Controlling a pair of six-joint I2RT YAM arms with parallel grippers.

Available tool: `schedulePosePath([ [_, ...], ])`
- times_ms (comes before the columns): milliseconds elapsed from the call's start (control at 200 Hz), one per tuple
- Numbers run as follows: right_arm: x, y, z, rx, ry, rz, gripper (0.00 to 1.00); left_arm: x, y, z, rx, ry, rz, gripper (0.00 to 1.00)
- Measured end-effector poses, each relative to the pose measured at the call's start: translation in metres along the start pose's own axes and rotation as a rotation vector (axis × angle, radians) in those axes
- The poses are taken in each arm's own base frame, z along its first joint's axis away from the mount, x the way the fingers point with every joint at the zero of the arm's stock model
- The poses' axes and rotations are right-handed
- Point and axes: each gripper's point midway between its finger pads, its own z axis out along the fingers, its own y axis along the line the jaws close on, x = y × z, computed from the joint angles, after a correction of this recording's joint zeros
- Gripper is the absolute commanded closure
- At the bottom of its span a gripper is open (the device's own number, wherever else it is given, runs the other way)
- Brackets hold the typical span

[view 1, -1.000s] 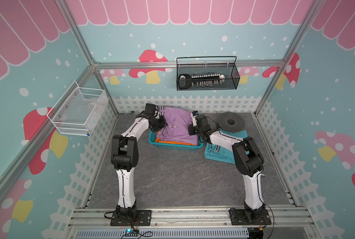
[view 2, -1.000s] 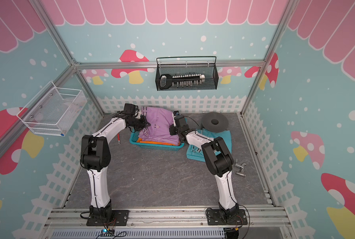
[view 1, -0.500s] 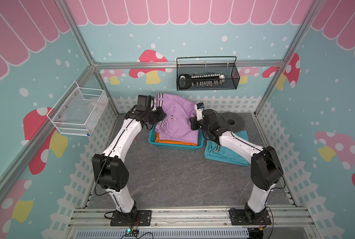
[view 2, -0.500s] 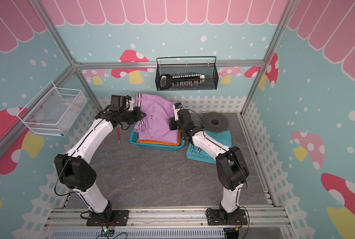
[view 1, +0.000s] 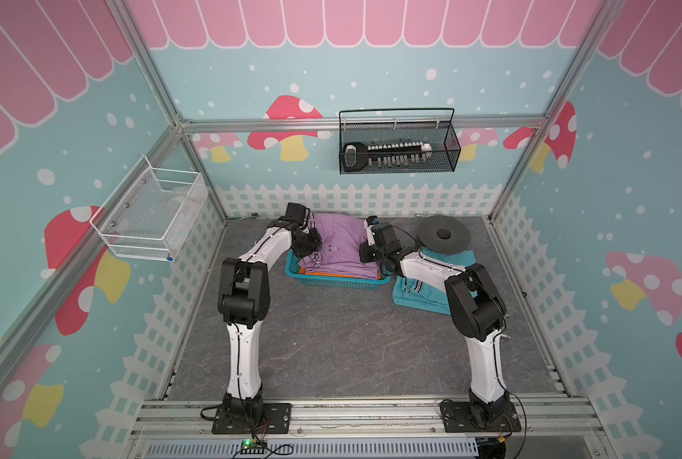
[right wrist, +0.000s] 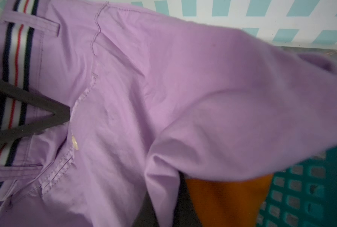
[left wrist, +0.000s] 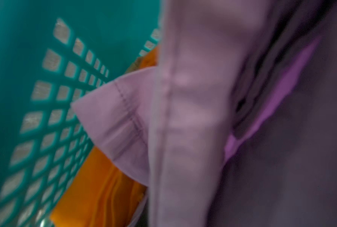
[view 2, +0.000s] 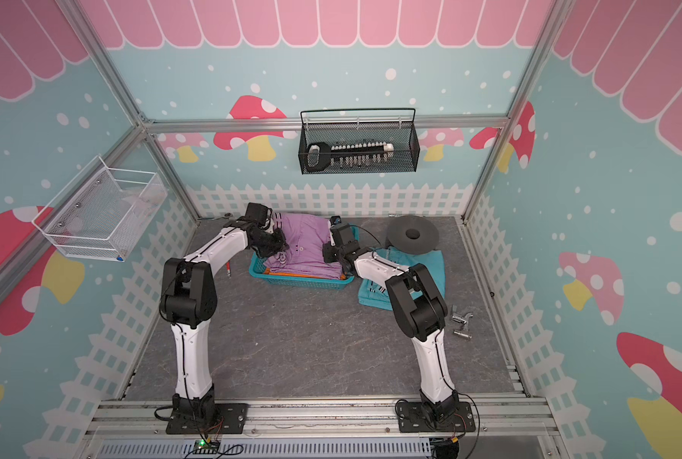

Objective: Put the folded long pants in the basket
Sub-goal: Place the long pant in the basket.

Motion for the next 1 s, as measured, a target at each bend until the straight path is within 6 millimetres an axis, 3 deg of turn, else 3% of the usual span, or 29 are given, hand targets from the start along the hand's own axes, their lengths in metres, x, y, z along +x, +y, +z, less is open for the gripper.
schedulePosePath([
  [55,0.004,-0.002,0.003,0.006,0.012,0.000,1.00,-0.002,-0.002,-0.003,0.001,-0.003,0.001,1.00],
  [105,0.006,-0.003,0.004,0.009,0.016,0.000,0.97,-0.002,-0.004,-0.004,-0.001,-0.008,0.005,0.90],
  [140,0.006,-0.004,0.004,0.012,0.016,-0.001,0.94,-0.002,-0.004,-0.004,-0.005,-0.008,0.005,0.76],
  [170,0.005,-0.004,0.003,0.013,0.015,-0.002,0.91,-0.002,-0.003,-0.004,-0.009,-0.011,0.011,0.56],
  [185,0.005,-0.004,0.003,0.013,0.015,-0.003,0.89,-0.003,-0.003,-0.004,-0.014,-0.015,0.008,0.52],
  [335,0.001,-0.005,-0.007,0.023,0.008,-0.014,0.76,-0.007,0.001,-0.010,-0.064,-0.058,0.024,0.27],
  [440,-0.005,-0.005,-0.028,0.036,-0.001,-0.029,0.59,-0.007,-0.012,-0.031,-0.080,-0.108,0.045,0.22],
  [515,-0.016,-0.003,-0.049,0.042,-0.020,-0.050,0.53,-0.006,-0.032,-0.058,-0.078,-0.168,0.080,0.22],
  [580,-0.034,0.003,-0.070,0.041,-0.063,-0.062,0.53,-0.006,-0.060,-0.093,-0.058,-0.245,0.116,0.25],
  [635,-0.051,0.011,-0.087,0.028,-0.110,-0.073,0.53,-0.006,-0.085,-0.127,-0.022,-0.317,0.141,0.40],
  [675,-0.062,0.018,-0.099,0.013,-0.143,-0.079,0.54,-0.005,-0.105,-0.153,0.015,-0.366,0.166,0.60],
  [710,-0.072,0.023,-0.108,0.001,-0.169,-0.084,0.55,-0.005,-0.120,-0.173,0.049,-0.403,0.181,0.71],
  [815,-0.099,0.038,-0.117,-0.037,-0.228,-0.098,0.57,-0.020,-0.149,-0.212,0.126,-0.500,0.207,0.83],
  [855,-0.108,0.043,-0.112,-0.046,-0.244,-0.101,0.58,-0.028,-0.154,-0.214,0.139,-0.518,0.214,0.86],
  [921,-0.120,0.047,-0.097,-0.051,-0.262,-0.105,0.58,-0.040,-0.159,-0.198,0.147,-0.518,0.225,0.86],
  [1001,-0.119,0.046,-0.064,-0.038,-0.247,-0.109,0.59,-0.052,-0.156,-0.151,0.129,-0.476,0.235,0.86],
])
